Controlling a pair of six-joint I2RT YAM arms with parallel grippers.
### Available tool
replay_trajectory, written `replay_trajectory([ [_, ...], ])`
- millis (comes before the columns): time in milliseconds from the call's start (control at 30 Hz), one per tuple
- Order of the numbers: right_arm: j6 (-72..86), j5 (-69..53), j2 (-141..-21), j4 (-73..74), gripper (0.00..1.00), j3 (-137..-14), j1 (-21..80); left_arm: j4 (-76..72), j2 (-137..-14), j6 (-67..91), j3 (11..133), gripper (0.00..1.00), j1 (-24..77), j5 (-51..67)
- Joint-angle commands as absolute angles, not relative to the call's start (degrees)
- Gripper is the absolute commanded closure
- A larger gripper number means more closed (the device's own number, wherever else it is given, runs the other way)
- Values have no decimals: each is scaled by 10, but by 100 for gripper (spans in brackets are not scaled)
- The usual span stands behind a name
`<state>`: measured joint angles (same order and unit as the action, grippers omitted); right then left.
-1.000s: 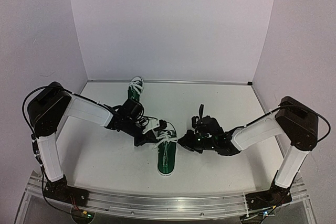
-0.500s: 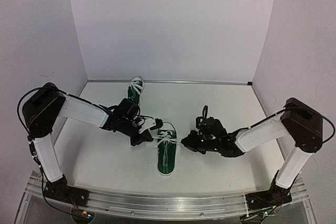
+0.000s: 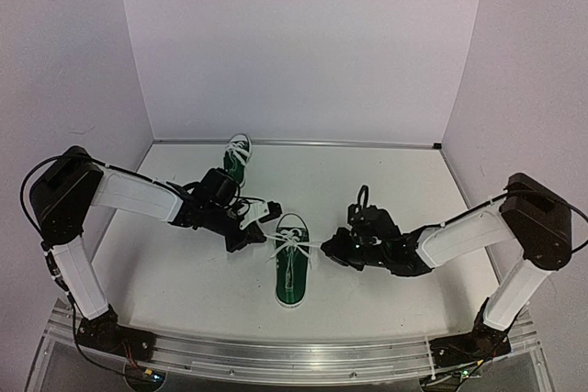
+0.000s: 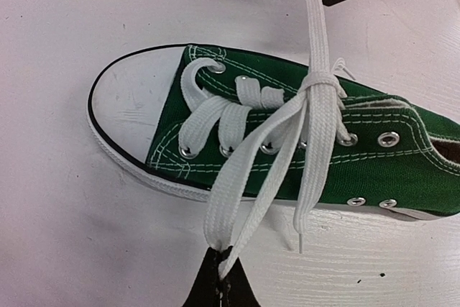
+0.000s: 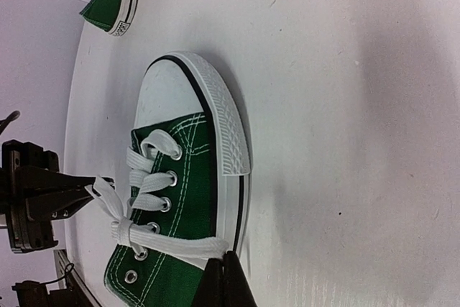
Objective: Tie the shoes
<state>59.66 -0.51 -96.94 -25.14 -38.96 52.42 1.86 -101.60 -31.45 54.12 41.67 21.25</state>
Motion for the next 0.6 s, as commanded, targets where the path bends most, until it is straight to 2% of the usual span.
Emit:
replay_trajectory([
  [0, 606, 51, -948, -201, 100, -372, 519, 41, -987, -317, 543, 100, 400, 183],
  [367, 605, 46, -951, -199, 100, -365, 519, 65, -987, -324, 553, 100, 391, 182],
  [500, 550, -12, -966, -217, 100, -402, 519, 65, -999, -327, 561, 100, 392, 201],
  [567, 525, -32, -972, -218, 96, -423, 519, 66, -1005, -327, 568, 100, 395, 207],
])
